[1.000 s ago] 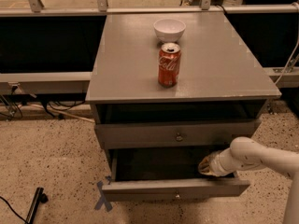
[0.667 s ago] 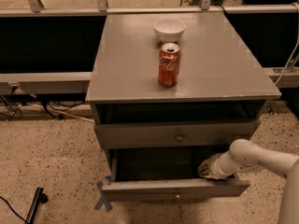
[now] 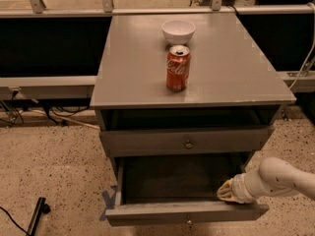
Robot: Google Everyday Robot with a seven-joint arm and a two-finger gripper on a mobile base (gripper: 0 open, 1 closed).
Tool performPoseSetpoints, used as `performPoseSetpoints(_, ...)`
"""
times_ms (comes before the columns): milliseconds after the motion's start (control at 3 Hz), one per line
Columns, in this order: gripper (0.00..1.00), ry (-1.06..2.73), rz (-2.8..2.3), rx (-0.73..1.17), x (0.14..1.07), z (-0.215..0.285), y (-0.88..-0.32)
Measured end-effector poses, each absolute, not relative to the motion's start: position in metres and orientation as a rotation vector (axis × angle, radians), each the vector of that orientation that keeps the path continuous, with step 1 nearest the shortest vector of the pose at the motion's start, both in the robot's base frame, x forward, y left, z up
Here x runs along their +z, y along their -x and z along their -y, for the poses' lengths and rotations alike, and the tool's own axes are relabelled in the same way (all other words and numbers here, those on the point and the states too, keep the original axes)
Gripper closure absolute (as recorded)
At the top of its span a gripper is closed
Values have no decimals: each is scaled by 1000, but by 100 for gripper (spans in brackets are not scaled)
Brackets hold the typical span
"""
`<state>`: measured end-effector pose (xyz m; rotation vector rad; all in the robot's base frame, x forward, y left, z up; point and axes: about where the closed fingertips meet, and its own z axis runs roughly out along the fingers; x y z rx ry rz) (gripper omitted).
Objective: Open middle drawer
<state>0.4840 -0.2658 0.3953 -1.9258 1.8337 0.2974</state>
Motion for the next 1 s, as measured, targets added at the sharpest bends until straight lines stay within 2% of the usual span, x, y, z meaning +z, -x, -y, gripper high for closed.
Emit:
performPoseSetpoints(667, 100, 1904, -1978, 324, 423, 297, -407)
performPoseSetpoints(1000, 100, 1893, -1987, 362, 424, 294, -394)
